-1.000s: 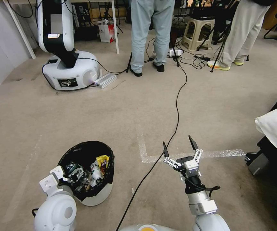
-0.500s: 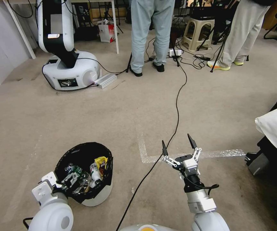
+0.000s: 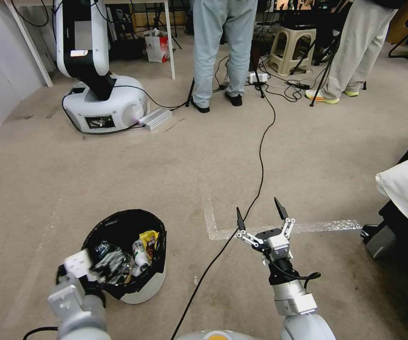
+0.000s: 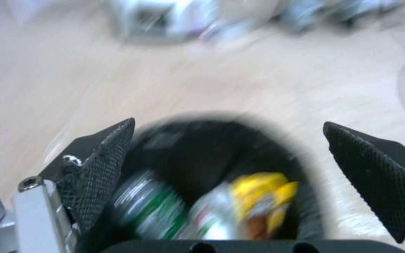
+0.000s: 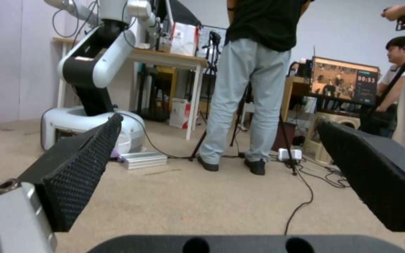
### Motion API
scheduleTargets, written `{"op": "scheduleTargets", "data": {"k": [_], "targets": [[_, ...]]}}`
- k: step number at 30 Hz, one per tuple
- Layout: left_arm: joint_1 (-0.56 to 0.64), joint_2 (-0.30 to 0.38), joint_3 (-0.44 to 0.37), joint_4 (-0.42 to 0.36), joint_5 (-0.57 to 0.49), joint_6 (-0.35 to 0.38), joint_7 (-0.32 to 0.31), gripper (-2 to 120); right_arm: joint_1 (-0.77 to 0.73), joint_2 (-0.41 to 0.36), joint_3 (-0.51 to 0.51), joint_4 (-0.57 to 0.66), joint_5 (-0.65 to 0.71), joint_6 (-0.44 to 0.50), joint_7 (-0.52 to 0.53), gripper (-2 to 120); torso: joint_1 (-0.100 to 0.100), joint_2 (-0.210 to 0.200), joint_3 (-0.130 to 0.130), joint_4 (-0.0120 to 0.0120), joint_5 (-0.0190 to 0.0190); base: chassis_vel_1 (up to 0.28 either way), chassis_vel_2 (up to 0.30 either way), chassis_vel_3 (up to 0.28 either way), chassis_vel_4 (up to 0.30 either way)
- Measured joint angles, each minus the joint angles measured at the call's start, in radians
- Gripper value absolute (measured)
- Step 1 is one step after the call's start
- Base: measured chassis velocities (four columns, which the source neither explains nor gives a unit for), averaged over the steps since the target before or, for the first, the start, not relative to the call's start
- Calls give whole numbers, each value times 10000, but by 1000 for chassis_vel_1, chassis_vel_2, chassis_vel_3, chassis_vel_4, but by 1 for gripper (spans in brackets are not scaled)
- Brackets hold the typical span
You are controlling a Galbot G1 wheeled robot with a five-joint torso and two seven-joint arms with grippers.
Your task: Pick up the trash bin, then pick up the garbage from the floor and place it into the trash bin.
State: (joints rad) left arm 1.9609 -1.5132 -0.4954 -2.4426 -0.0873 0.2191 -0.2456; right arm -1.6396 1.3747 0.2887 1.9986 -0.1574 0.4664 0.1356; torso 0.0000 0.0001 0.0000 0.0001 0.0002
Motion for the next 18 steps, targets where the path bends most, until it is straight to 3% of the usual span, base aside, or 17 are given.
{"op": "scheduleTargets", "data": {"k": [1, 4, 5, 8, 12, 18], "targets": [[30, 9, 2, 266, 501, -697, 709, 98, -51, 55, -10, 42, -46, -7, 41, 100, 0, 0, 0, 0, 2, 0, 0, 0, 0], [-26, -15, 61, 1120, 1382, -2980, 2065, 97, -203, 235, -81, 238, -136, -82, 208, 100, 0, 0, 0, -2, -1, 0, 0, 0, 0], [-26, -15, 61, 1120, 1382, -2980, 2065, 97, -203, 235, -81, 238, -136, -82, 208, 100, 0, 0, 0, -2, -1, 0, 0, 0, 0], [-224, -46, 127, 1828, 1602, -4343, 2839, 99, -355, 339, -100, 411, -342, -140, 304, 100, 0, -1, 0, -2, -3, 0, 0, 0, 0], [-453, -48, 52, 2175, 1609, -4845, 3119, 100, -478, 401, -99, 468, -482, -268, 458, 100, -1, -1, 0, -1, -3, 0, 0, 0, 0], [-612, -24, 6, 2342, 1627, -5012, 2980, 100, -572, 520, -114, 447, -536, -345, 538, 100, 0, 0, 0, -1, -3, 0, 0, 0, 0]]}}
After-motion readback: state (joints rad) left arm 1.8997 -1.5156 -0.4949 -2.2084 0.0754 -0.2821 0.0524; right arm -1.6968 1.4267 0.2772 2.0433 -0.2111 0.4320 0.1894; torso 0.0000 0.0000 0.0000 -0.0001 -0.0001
